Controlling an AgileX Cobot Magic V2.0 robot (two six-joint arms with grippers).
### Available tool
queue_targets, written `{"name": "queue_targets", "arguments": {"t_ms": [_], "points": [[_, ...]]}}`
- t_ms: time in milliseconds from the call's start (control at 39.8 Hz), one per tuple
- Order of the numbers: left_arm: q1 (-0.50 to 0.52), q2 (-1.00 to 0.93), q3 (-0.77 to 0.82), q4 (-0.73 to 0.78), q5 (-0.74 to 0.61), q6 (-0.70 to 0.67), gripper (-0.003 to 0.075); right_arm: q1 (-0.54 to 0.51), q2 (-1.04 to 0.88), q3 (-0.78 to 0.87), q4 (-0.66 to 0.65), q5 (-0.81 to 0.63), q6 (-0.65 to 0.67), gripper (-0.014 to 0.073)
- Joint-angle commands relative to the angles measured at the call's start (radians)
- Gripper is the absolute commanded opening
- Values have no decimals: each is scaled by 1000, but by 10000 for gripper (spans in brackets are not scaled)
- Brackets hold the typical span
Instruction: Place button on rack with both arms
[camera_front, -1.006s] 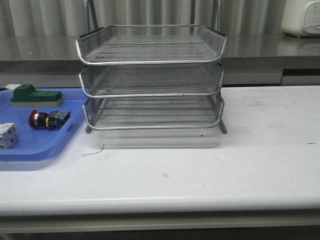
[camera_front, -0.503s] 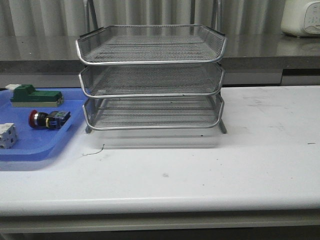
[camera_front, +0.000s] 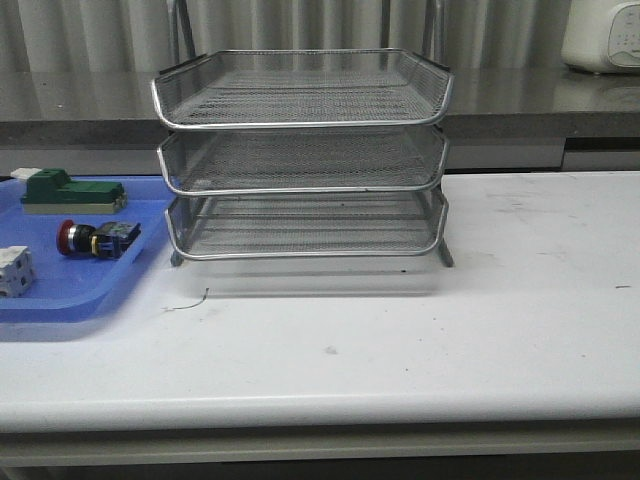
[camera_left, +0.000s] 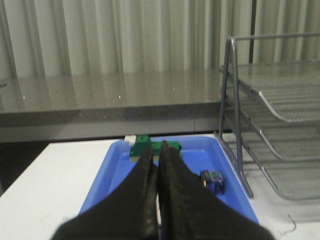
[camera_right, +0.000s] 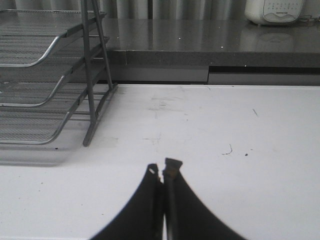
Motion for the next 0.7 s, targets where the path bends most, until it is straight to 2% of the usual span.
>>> {"name": "queue_targets", "arguments": {"t_ms": [0, 226, 427, 679], "points": [[3, -18, -70, 5, -106, -12, -19, 0, -17, -98, -7, -67, 0, -60], [3, 98, -260, 67, 0, -12, -19, -1, 18, -296, -7, 92, 0, -60], [3, 319, -406, 67, 101, -12, -19, -1, 206, -442, 18, 210, 0, -60], [3, 477, -435, 67, 101, -12, -19, -1, 405, -499, 70, 191, 0, -60]]}}
